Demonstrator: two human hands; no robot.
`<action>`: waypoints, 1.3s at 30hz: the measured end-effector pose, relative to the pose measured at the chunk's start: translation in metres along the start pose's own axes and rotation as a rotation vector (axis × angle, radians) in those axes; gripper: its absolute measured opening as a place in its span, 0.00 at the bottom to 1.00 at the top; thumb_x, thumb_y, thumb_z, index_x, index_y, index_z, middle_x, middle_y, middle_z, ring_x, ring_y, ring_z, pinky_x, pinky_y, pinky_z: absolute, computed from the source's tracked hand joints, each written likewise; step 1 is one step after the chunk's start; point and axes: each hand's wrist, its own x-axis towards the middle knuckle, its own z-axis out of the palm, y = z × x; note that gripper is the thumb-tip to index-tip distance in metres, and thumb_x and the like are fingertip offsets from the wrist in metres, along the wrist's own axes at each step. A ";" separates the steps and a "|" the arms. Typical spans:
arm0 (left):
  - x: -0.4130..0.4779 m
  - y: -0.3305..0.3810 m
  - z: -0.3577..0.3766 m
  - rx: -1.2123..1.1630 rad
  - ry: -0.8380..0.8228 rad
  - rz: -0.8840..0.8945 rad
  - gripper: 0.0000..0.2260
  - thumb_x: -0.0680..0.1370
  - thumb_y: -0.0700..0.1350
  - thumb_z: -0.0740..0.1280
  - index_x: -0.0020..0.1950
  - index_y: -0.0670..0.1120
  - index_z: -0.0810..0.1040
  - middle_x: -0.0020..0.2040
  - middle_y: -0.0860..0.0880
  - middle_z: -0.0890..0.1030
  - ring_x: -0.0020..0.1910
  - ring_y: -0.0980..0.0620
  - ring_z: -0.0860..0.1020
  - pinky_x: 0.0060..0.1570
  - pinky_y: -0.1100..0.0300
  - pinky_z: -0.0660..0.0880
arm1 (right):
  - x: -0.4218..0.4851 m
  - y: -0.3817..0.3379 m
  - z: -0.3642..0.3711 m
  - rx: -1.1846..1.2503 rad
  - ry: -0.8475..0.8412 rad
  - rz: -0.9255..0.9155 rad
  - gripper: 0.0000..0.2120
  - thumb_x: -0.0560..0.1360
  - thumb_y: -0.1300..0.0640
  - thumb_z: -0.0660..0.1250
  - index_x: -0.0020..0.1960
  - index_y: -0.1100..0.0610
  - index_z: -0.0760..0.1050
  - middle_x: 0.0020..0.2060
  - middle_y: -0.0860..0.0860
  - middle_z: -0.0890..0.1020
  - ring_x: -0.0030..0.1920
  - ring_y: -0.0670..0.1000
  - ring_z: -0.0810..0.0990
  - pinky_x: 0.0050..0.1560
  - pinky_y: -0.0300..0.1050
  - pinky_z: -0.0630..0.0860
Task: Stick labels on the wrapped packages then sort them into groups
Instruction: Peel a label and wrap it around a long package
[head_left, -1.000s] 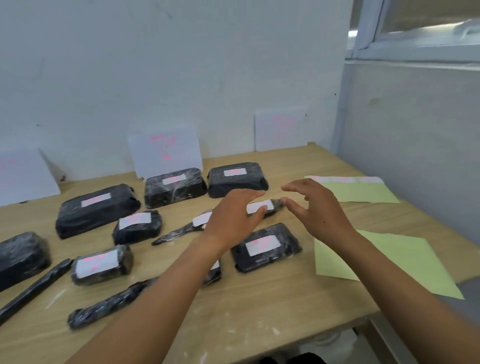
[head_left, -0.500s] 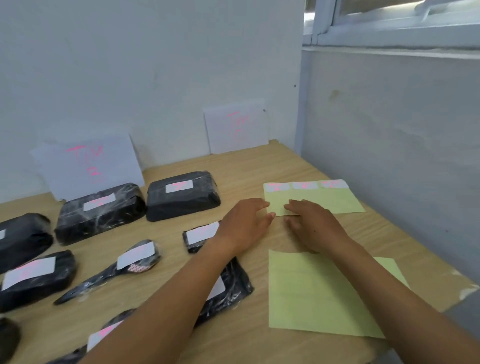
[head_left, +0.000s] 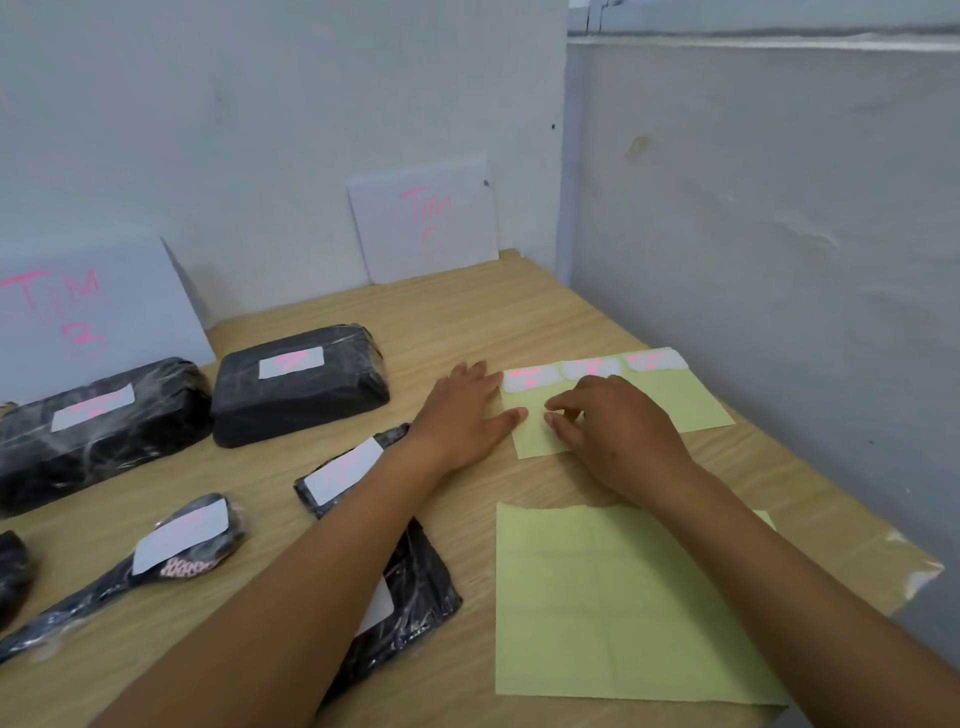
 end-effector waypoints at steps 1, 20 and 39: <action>0.000 -0.001 0.001 0.002 -0.005 0.001 0.30 0.79 0.58 0.59 0.77 0.47 0.56 0.78 0.47 0.52 0.77 0.48 0.46 0.74 0.53 0.44 | 0.003 -0.001 0.000 -0.008 -0.003 -0.004 0.13 0.79 0.47 0.59 0.60 0.47 0.78 0.52 0.48 0.78 0.56 0.51 0.73 0.49 0.47 0.72; 0.000 -0.009 0.007 -0.031 0.006 0.031 0.31 0.78 0.62 0.57 0.77 0.52 0.54 0.79 0.51 0.49 0.77 0.52 0.43 0.75 0.55 0.41 | 0.059 -0.024 0.022 -0.013 0.080 -0.055 0.08 0.76 0.50 0.65 0.49 0.50 0.82 0.46 0.48 0.80 0.51 0.53 0.77 0.42 0.45 0.70; -0.001 -0.008 0.005 0.001 -0.016 0.014 0.31 0.79 0.61 0.56 0.78 0.51 0.51 0.79 0.51 0.47 0.77 0.52 0.42 0.75 0.55 0.40 | 0.076 0.003 0.019 0.454 -0.034 0.025 0.06 0.75 0.54 0.66 0.43 0.56 0.79 0.37 0.43 0.79 0.41 0.44 0.76 0.38 0.35 0.68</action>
